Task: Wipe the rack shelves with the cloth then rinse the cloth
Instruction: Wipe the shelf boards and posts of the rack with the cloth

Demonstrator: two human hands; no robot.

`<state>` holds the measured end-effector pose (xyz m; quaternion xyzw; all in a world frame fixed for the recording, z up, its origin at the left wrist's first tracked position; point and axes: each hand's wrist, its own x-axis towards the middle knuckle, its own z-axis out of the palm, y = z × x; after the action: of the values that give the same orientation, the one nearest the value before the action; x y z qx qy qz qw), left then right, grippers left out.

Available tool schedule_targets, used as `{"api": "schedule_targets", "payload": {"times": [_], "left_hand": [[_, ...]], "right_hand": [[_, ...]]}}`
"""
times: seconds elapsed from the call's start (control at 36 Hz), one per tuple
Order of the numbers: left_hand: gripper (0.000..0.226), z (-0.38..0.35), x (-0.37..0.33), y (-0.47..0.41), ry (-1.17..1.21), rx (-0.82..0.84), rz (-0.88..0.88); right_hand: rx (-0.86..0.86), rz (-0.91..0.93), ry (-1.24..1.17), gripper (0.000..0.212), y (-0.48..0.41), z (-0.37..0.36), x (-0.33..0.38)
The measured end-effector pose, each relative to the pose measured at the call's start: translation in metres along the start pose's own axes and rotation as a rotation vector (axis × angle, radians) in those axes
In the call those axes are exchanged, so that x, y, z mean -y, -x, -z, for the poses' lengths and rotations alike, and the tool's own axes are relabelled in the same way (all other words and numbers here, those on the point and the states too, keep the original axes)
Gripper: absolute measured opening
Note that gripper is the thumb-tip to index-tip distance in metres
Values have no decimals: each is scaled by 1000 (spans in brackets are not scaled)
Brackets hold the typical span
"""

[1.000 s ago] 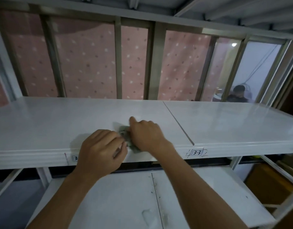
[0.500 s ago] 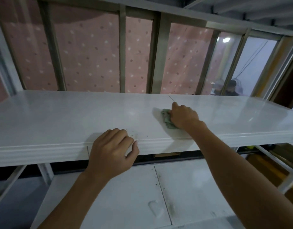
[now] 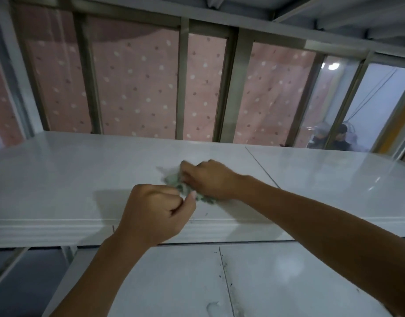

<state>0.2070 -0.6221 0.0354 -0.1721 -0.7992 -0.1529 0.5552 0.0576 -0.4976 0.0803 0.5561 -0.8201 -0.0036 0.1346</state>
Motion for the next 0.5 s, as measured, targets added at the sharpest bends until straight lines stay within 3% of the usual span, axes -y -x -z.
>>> {"api": "schedule_targets", "payload": {"times": [0.08, 0.14, 0.19, 0.25, 0.36, 0.5], "left_hand": [[57, 2, 1, 0, 22, -25, 36], [58, 2, 2, 0, 15, -4, 63], [59, 1, 4, 1, -8, 27, 85], [60, 1, 5, 2, -8, 59, 113], [61, 2, 4, 3, 23, 105, 165], [62, 1, 3, 7, 48, 98, 195]], "right_hand": [[-120, 291, -50, 25, 17, 3, 18], [-168, 343, -68, 19, 24, 5, 17], [-176, 283, -57, 17, 27, 1, 4], [-118, 95, -5, 18, 27, -3, -14], [33, -498, 71, 16, 25, -6, -69], [73, -791, 131, 37, 12, -22, -137]]}}
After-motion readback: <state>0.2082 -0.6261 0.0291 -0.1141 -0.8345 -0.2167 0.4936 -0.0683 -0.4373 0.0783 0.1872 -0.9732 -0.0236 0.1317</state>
